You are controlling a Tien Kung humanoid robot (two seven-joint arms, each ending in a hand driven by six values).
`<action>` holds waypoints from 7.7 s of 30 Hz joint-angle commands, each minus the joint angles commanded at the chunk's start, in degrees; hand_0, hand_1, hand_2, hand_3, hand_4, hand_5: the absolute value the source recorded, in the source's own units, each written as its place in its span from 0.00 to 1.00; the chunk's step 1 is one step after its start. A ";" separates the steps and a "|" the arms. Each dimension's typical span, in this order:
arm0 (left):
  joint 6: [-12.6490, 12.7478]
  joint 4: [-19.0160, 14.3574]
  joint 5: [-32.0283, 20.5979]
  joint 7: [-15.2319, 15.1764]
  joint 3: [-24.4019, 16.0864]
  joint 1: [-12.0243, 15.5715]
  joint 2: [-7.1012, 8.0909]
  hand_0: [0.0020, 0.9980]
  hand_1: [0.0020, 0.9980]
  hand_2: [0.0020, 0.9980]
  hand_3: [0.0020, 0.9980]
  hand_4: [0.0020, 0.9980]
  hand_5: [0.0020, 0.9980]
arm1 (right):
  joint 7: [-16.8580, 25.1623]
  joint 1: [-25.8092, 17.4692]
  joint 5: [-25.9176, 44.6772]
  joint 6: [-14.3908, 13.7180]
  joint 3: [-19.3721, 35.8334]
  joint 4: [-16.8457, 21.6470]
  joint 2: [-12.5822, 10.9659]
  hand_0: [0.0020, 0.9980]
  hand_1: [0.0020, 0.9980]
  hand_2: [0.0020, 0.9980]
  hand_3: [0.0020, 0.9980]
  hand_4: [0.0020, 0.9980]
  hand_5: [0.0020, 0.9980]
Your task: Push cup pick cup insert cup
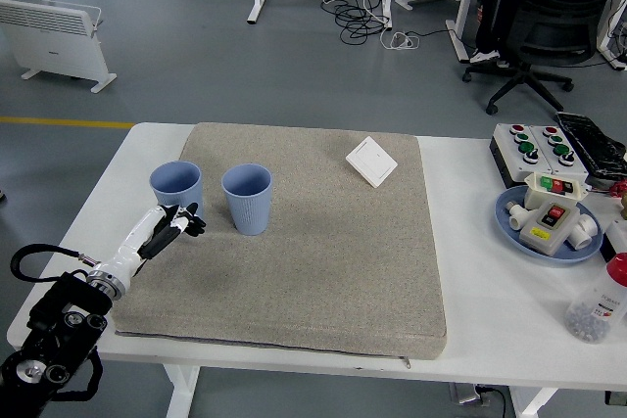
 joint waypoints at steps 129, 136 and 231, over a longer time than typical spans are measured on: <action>-12.58 3.75 38.52 11.89 26.17 -29.22 1.11 0.83 0.90 1.00 0.92 0.80 0.09 | -0.16 -0.66 2.60 0.47 -3.54 0.00 -0.79 0.77 0.68 0.68 0.57 0.13 0.47; -10.99 5.89 38.52 10.94 26.21 -29.45 0.50 0.79 0.87 0.99 0.90 0.74 0.02 | -0.19 -0.55 2.60 0.50 -3.56 0.00 -0.82 0.78 0.68 0.68 0.57 0.13 0.47; -15.49 6.62 38.52 14.46 19.12 -36.28 11.18 0.55 0.37 0.37 0.44 0.39 0.00 | -0.06 -0.42 2.93 0.23 -2.74 0.00 -1.26 0.78 0.68 0.68 0.57 0.13 0.47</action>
